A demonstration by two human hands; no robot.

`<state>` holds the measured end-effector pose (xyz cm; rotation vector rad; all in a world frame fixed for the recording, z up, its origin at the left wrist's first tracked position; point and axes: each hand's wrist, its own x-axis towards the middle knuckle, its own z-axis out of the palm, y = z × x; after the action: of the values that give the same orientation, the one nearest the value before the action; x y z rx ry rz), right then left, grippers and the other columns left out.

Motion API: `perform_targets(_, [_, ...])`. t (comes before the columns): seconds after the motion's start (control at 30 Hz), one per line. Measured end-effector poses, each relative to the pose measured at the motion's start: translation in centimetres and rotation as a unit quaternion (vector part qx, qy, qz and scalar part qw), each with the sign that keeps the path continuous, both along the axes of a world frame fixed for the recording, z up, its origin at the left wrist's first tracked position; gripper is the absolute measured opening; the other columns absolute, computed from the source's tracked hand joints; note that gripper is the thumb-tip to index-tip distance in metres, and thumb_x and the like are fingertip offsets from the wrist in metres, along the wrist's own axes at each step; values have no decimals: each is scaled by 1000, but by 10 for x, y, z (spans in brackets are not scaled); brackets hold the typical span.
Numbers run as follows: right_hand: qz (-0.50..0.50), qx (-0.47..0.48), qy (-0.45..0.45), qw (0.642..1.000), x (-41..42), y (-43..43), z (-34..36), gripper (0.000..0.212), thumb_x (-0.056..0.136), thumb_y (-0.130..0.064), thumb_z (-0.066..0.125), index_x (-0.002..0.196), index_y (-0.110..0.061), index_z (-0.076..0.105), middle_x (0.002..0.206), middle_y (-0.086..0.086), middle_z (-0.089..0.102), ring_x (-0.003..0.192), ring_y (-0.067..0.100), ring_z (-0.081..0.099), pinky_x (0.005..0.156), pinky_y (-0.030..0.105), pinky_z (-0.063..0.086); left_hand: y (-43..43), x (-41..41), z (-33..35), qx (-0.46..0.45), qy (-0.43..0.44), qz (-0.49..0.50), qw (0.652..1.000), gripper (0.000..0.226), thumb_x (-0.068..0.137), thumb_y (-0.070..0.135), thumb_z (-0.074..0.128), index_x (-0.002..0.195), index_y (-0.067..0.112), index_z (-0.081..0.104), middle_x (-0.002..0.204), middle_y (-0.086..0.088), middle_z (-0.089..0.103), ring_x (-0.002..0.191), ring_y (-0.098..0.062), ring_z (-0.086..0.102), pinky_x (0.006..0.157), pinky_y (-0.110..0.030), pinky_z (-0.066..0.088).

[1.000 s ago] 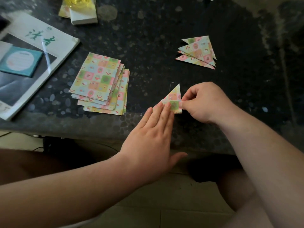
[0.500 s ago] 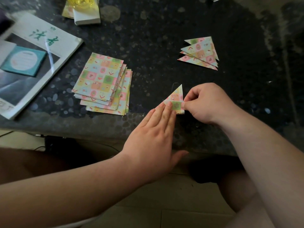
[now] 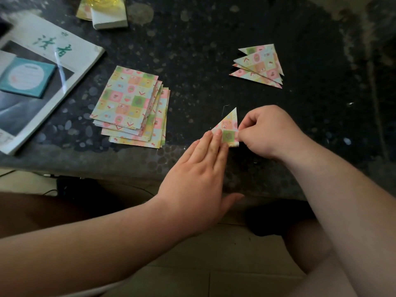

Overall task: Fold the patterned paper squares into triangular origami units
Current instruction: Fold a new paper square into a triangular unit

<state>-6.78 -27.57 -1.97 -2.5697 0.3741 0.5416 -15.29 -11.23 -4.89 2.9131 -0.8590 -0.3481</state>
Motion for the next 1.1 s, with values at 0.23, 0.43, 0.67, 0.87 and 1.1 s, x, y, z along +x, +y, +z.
perform_targets(0.23, [11,12,9,1000,-1,0,5,15,87,-16,73,75,-24,73,80,-7,68,80,12,64,57,26,43,-6,2,-1,22,2,-5,1000,110,89,84,27,161,10,-8,166,-25,-13,156,-37,-10,127,-47,-2])
perform_targets(0.43, [-23,82,32,996,0,-9,14,18,90,-14,71,75,-24,76,78,-5,74,82,12,67,66,30,48,-27,3,1,62,5,10,998,117,84,88,33,161,6,2,161,-35,8,148,-51,12,121,-60,14])
perform_targets(0.67, [-38,124,40,991,6,-19,13,27,84,0,64,77,-23,78,69,-5,75,66,9,65,67,27,49,-23,4,8,70,-3,18,997,105,86,86,19,162,14,12,164,-28,16,152,-43,15,121,-51,18])
perform_targets(0.87, [-9,120,8,993,5,-23,6,15,88,-11,69,86,-25,74,69,-7,75,65,6,69,75,34,61,-23,10,17,37,9,23,999,96,87,81,18,158,17,32,162,-18,29,143,-36,31,110,-49,33])
perform_targets(1.1, [52,67,-9,996,4,-18,6,15,86,-33,82,75,-31,72,80,-13,70,80,5,65,66,26,48,-12,40,24,-112,54,120,985,49,100,54,48,142,30,48,146,2,42,134,-22,34,112,-41,32])
